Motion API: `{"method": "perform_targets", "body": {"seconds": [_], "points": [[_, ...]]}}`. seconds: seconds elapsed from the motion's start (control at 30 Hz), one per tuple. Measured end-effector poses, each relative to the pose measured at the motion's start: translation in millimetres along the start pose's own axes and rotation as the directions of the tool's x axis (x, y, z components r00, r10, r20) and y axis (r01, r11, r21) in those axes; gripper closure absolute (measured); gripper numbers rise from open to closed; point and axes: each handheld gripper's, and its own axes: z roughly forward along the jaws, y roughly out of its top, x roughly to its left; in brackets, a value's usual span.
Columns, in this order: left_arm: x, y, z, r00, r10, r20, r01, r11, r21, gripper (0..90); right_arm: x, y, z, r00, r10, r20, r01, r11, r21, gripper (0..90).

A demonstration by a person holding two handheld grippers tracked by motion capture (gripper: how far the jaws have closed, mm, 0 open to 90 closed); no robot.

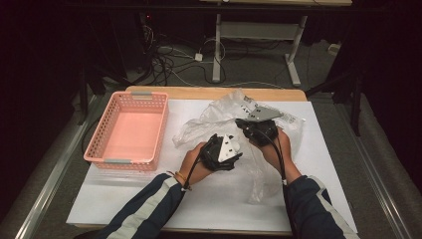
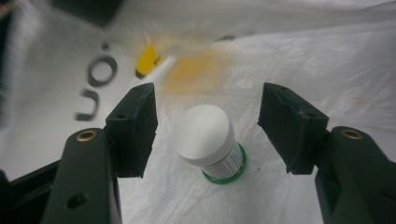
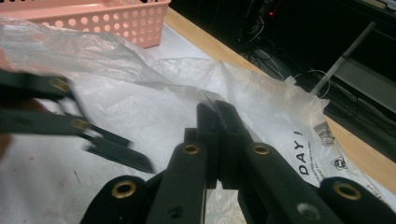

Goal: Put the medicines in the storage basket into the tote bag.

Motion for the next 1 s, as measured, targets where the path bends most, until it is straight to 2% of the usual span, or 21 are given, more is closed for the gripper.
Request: {"method": "perform_targets", "body": {"seconds": [0.1,0.2,0.27,0.33,0.4,0.5,0.57,0.73,0.77,0.9,1.0], "points": [[-5.0,5.5,-35.7,0.9992,0.038,-0.011,-0.039,0.9970,-0.067,33.9,-0.3,-0.5,-0.7,1.0000,0.002,0.001,-0.002,1.000,0.004,90.0],[-6.3,1.3,-68.8,0.9984,0.042,-0.036,-0.046,0.9924,-0.114,29.7,-1.1,-1.2,-1.9,1.0000,-0.006,0.000,0.006,1.000,0.006,90.0],[-2.3,-4.9,-83.6,0.9983,0.021,-0.054,-0.028,0.9919,-0.124,29.5,-1.4,-2.3,-2.1,1.0000,-0.002,-0.001,0.002,1.000,0.014,90.0],[4.0,-12.0,-92.5,0.9946,0.009,-0.103,-0.020,0.9943,-0.104,26.1,-1.6,-3.0,-2.9,1.0000,-0.008,-0.002,0.008,1.000,0.020,90.0],[13.3,-20.5,-98.3,0.9925,-0.038,-0.116,0.026,0.9943,-0.103,25.6,-0.9,-3.6,-5.3,1.0000,-0.008,-0.005,0.009,1.000,0.023,90.0],[25.0,-33.8,-99.9,0.9837,-0.061,-0.169,0.051,0.9965,-0.066,22.6,-1.9,-4.7,-10.9,0.9998,-0.014,-0.014,0.014,1.000,0.016,90.0],[32.2,-40.8,-95.2,0.9801,-0.102,-0.170,0.096,0.9945,-0.042,17.6,-4.8,-6.8,-14.0,0.9997,-0.011,-0.023,0.012,1.000,0.014,90.0],[40.9,-48.5,-73.9,0.9821,-0.130,-0.136,0.138,0.9892,0.051,19.3,-12.5,-13.7,-19.4,0.9995,-0.002,-0.032,0.003,1.000,0.027,90.0],[40.9,-48.9,-71.3,0.9832,-0.121,-0.136,0.131,0.9896,0.060,20.3,-14.3,-14.7,-21.2,0.9993,0.009,-0.036,-0.008,1.000,0.022,90.0],[42.6,-47.5,-61.3,0.9809,-0.141,-0.135,0.152,0.9856,0.075,20.6,-22.2,-17.9,-26.4,0.9985,0.025,-0.049,-0.025,1.000,0.012,90.0],[42.8,-46.6,-52.3,0.9823,-0.144,-0.120,0.157,0.9823,0.103,27.9,-23.1,-18.8,-26.3,0.9978,0.029,-0.060,-0.028,1.000,0.013,90.0]]}}
